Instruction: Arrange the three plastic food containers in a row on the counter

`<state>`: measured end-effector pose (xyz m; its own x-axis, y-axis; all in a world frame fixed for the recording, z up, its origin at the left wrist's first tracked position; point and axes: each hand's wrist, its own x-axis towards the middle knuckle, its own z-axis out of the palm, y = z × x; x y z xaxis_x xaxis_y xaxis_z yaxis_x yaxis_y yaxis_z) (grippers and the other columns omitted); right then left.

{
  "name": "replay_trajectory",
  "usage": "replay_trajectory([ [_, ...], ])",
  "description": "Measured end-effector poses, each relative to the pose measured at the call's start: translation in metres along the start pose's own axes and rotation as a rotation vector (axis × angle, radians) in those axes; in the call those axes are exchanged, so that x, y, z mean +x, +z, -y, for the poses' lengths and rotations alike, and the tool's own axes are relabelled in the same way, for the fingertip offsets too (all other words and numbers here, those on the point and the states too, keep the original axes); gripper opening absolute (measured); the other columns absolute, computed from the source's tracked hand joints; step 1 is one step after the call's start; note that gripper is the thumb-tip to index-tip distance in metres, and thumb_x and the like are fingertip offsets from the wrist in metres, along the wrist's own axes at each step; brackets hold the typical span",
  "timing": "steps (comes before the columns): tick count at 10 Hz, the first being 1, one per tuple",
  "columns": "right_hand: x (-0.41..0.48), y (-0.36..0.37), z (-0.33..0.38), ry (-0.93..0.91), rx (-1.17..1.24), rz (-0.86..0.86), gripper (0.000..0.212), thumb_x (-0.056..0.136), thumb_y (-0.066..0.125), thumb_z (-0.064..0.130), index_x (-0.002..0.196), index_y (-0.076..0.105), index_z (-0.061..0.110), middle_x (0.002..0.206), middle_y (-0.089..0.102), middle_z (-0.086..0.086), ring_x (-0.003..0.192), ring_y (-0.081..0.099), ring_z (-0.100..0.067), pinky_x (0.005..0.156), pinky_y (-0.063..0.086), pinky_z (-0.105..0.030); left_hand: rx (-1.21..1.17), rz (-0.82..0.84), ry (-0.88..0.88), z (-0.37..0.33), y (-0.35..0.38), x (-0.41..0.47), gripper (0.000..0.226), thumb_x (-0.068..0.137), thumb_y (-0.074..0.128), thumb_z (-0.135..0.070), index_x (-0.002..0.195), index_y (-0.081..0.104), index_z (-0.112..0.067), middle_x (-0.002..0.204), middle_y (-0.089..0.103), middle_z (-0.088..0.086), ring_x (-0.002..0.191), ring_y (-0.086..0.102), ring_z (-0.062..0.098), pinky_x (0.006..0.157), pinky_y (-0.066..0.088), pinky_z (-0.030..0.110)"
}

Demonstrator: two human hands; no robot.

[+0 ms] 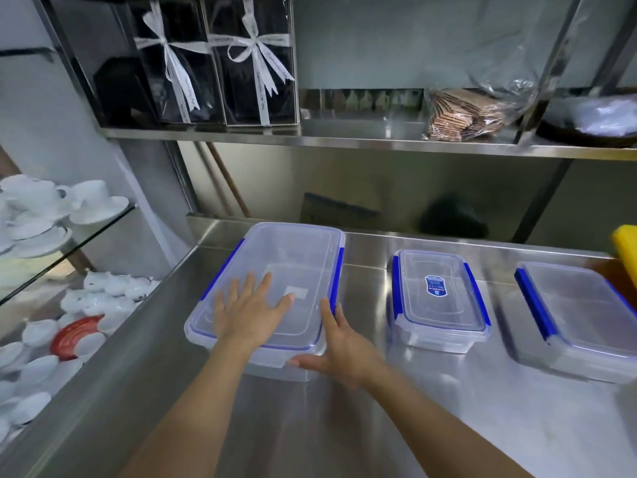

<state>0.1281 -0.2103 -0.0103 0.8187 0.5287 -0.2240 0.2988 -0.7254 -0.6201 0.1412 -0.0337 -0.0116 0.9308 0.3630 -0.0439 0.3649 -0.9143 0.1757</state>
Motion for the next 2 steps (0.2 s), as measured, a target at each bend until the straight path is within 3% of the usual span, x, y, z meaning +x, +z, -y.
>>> replay_trajectory([
  [1, -0.0028, 0.0005, 0.0025, 0.024, -0.016, 0.005, 0.109, 0.077, 0.059, 0.059, 0.143, -0.020, 0.026, 0.159, -0.012, 0.001, 0.138, 0.032, -0.023, 0.106, 0.040, -0.040, -0.020, -0.003, -0.008, -0.0028, -0.0020, -0.0026, 0.074, 0.084, 0.020, -0.073, 0.147, 0.005, -0.036, 0.160, 0.005, -0.002, 0.147, 0.000, 0.025, 0.117, -0.001, 0.048],
  [2, -0.0104, -0.0067, 0.0090, 0.023, -0.006, -0.001, 0.109, 0.076, 0.061, 0.058, 0.144, -0.019, 0.027, 0.159, -0.007, 0.003, 0.143, 0.022, -0.024, 0.112, 0.030, -0.043, -0.028, -0.028, -0.009, -0.0051, -0.0074, -0.0063, 0.074, 0.085, 0.022, -0.072, 0.147, 0.008, -0.035, 0.160, 0.007, -0.001, 0.147, 0.001, 0.025, 0.117, 0.001, 0.049],
])
